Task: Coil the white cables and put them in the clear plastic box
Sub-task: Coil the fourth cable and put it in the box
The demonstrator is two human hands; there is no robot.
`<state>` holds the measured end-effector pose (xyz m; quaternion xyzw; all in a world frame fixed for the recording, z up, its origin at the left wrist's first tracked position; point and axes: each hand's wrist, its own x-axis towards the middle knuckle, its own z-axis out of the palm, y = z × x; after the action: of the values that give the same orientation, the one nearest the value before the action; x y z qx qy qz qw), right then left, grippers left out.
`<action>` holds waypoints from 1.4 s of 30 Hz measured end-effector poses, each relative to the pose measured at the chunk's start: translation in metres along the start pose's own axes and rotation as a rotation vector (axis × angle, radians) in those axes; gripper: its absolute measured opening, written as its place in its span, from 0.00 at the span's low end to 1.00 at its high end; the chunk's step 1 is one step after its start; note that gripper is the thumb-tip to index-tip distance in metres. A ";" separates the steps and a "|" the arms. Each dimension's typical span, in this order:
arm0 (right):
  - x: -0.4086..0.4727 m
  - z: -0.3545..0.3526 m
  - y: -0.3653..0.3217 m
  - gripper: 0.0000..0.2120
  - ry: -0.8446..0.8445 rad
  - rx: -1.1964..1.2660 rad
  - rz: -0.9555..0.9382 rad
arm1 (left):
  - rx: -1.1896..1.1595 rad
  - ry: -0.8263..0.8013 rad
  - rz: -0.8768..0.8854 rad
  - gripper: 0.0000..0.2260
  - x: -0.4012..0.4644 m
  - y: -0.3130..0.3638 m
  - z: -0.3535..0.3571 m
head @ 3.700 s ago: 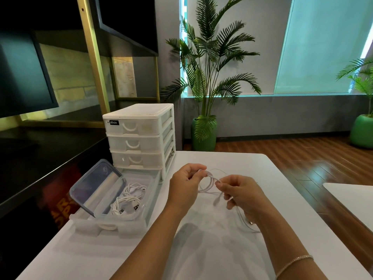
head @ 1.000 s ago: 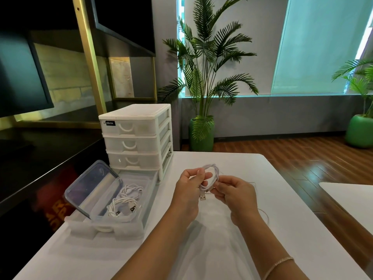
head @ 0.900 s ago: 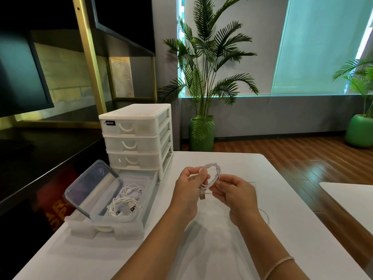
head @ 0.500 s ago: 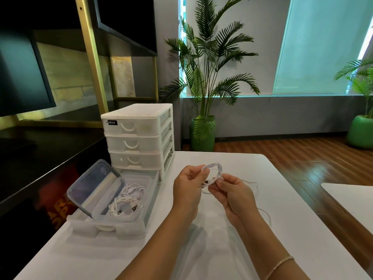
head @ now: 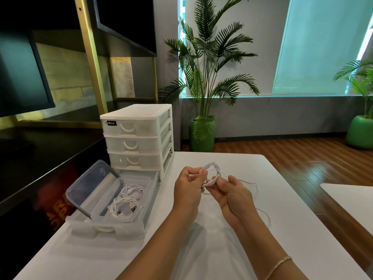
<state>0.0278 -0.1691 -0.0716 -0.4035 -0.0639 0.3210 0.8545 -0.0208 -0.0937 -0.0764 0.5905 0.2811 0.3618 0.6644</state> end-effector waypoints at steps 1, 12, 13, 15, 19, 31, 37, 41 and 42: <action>0.000 0.000 0.000 0.25 -0.002 0.033 0.006 | 0.002 -0.013 -0.008 0.02 0.000 -0.001 0.000; -0.001 0.001 -0.005 0.30 0.054 -0.006 -0.064 | -0.022 -0.221 -0.105 0.08 -0.003 0.000 -0.002; -0.001 0.001 -0.005 0.31 0.057 -0.017 -0.072 | -0.002 -0.256 -0.106 0.09 -0.003 -0.001 -0.002; 0.000 0.000 -0.006 0.30 0.057 -0.085 -0.096 | 0.043 -0.267 -0.084 0.10 -0.002 -0.003 -0.002; -0.002 0.001 -0.007 0.19 0.043 -0.302 -0.176 | 0.103 -0.150 -0.041 0.06 -0.002 -0.003 0.001; -0.019 0.000 -0.019 0.09 -0.308 -1.248 -0.312 | 0.020 0.130 -0.166 0.09 0.010 -0.005 -0.010; -0.017 0.002 -0.013 0.08 -0.286 -1.500 -0.442 | 0.127 0.111 -0.150 0.10 0.008 -0.004 -0.007; -0.012 -0.004 -0.018 0.09 -0.255 -1.482 -0.464 | 0.147 -0.034 -0.163 0.10 0.008 0.001 -0.010; -0.011 -0.007 -0.020 0.09 -0.242 -1.431 -0.441 | 0.142 -0.088 -0.156 0.10 0.008 0.003 -0.012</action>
<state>0.0318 -0.1892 -0.0601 -0.7994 -0.4291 0.0648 0.4156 -0.0259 -0.0803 -0.0751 0.6278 0.3218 0.2617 0.6587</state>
